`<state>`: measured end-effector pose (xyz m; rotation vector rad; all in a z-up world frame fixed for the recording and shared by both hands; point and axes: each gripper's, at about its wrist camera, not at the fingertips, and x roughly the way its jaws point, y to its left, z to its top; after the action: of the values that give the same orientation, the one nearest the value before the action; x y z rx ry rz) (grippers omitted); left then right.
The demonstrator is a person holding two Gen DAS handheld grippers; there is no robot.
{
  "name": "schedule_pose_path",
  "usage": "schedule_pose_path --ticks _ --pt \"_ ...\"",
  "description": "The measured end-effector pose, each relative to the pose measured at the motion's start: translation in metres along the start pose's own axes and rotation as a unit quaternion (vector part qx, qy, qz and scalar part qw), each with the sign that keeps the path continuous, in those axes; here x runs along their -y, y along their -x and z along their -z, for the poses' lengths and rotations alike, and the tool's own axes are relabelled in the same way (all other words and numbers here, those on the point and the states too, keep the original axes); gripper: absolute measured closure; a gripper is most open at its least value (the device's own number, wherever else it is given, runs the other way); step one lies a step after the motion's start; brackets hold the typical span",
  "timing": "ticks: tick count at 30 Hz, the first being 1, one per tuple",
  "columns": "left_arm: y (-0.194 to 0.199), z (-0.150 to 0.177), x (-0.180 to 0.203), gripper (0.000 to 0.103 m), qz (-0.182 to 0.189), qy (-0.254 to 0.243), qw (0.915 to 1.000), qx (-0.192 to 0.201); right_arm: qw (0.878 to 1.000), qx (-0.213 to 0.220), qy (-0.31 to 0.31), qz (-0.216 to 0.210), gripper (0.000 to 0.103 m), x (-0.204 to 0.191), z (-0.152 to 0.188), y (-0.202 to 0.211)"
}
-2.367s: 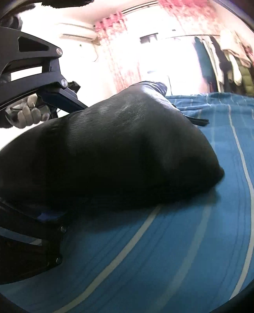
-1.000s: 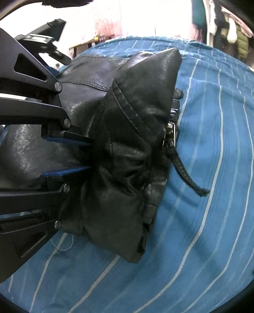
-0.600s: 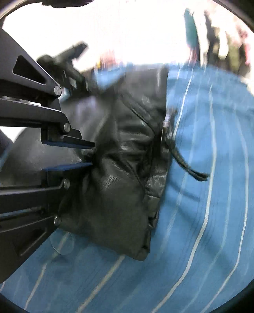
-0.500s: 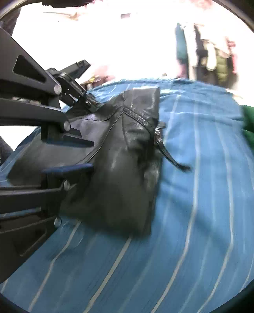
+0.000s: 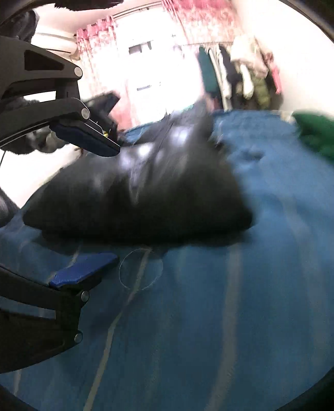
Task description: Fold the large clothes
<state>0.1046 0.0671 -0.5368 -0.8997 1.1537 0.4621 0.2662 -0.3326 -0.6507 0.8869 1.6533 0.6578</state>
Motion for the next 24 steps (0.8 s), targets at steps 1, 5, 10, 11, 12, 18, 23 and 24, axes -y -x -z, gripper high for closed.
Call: schedule_pose_path --ticks 1,5,10,11,12,18,23,24 --pt "0.0 -0.001 0.0 0.079 0.002 0.0 1.0 -0.003 1.0 -0.002 0.003 -0.006 0.025 0.002 -0.002 -0.01" --pt "0.003 -0.006 -0.002 0.079 0.006 -0.004 0.9998 -0.017 0.999 0.024 0.014 -0.038 0.027 -0.007 -0.021 -0.042" --pt "0.014 -0.015 0.002 0.079 0.007 -0.013 0.9993 -0.034 0.995 0.067 0.013 -0.071 0.053 -0.028 -0.017 -0.026" --pt "0.018 -0.016 0.005 0.08 0.008 -0.018 0.9992 -0.033 0.995 0.071 0.013 -0.076 0.056 -0.035 -0.016 -0.027" --pt "0.026 -0.017 0.008 0.08 0.009 -0.025 0.9992 -0.029 0.994 0.075 0.009 -0.083 0.057 -0.041 -0.012 -0.023" --pt "0.078 -0.034 0.034 0.081 0.03 -0.054 0.998 -0.014 0.991 0.086 0.013 -0.102 0.059 -0.098 0.005 0.007" --pt "0.114 -0.062 0.081 0.081 0.06 -0.077 0.9951 0.013 0.987 0.1 0.028 -0.122 0.06 -0.147 -0.011 0.037" --pt "0.118 -0.069 0.094 0.081 0.068 -0.081 0.9942 0.019 0.986 0.106 0.031 -0.128 0.06 -0.158 -0.02 0.045"
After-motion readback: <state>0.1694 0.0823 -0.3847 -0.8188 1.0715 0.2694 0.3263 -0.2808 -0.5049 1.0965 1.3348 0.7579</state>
